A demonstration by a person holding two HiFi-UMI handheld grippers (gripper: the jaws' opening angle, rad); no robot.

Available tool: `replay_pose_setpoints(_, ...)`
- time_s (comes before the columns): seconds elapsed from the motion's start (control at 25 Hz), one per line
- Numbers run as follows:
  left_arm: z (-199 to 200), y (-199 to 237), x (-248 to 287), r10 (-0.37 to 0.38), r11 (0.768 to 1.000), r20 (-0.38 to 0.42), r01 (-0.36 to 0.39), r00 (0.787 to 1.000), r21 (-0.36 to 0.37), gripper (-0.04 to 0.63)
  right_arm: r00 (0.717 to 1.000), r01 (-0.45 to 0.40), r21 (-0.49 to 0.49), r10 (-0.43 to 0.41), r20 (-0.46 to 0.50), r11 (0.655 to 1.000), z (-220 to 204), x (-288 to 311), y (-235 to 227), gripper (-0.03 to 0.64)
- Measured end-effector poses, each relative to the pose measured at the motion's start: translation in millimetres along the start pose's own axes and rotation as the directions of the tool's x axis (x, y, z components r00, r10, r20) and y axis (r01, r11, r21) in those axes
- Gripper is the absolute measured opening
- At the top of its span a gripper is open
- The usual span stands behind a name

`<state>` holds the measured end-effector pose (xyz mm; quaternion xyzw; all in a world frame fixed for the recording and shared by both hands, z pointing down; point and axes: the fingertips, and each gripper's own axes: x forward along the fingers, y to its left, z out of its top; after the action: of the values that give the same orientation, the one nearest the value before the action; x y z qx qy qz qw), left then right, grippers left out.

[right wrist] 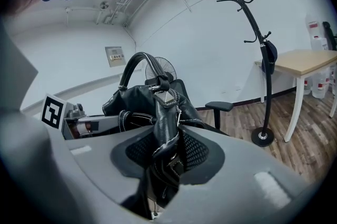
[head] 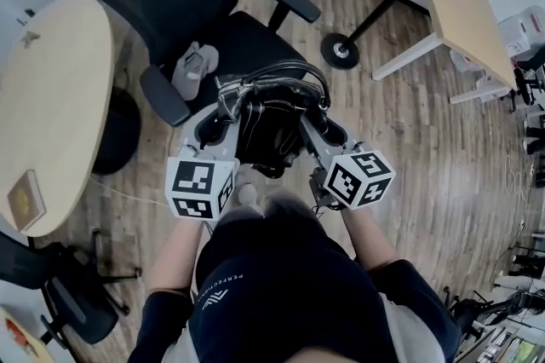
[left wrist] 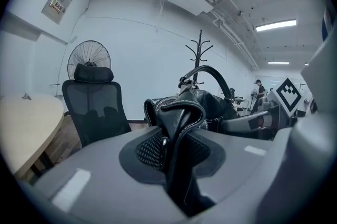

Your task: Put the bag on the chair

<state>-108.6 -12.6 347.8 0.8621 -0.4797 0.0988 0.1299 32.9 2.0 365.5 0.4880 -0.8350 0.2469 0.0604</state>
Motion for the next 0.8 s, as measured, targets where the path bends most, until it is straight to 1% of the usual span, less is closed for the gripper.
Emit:
replay_pose_setpoints(0.28, 14, 31, 39, 0.059, 0.998, 0.023, -0.058, 0.998, -0.040, 0.087, 0.999, -0.038, -0.040, 0.039, 0.025, 0.998, 32, 41, -15, 0.114)
replay_pose_setpoints(0.52, 24, 47, 83, 0.115, 0.992, 0.020, -0.114, 0.993, -0.051, 0.087, 0.996, -0.089, -0.052, 0.089, -0.014, 0.995, 48, 74, -42, 0.114)
replay_pose_setpoints(0.8, 21, 69, 138, 0.180, 0.980, -0.021, -0.181, 0.983, -0.076, 0.087, 0.989, -0.133, -0.041, 0.130, -0.069, 0.990, 56, 117, -78, 0.112)
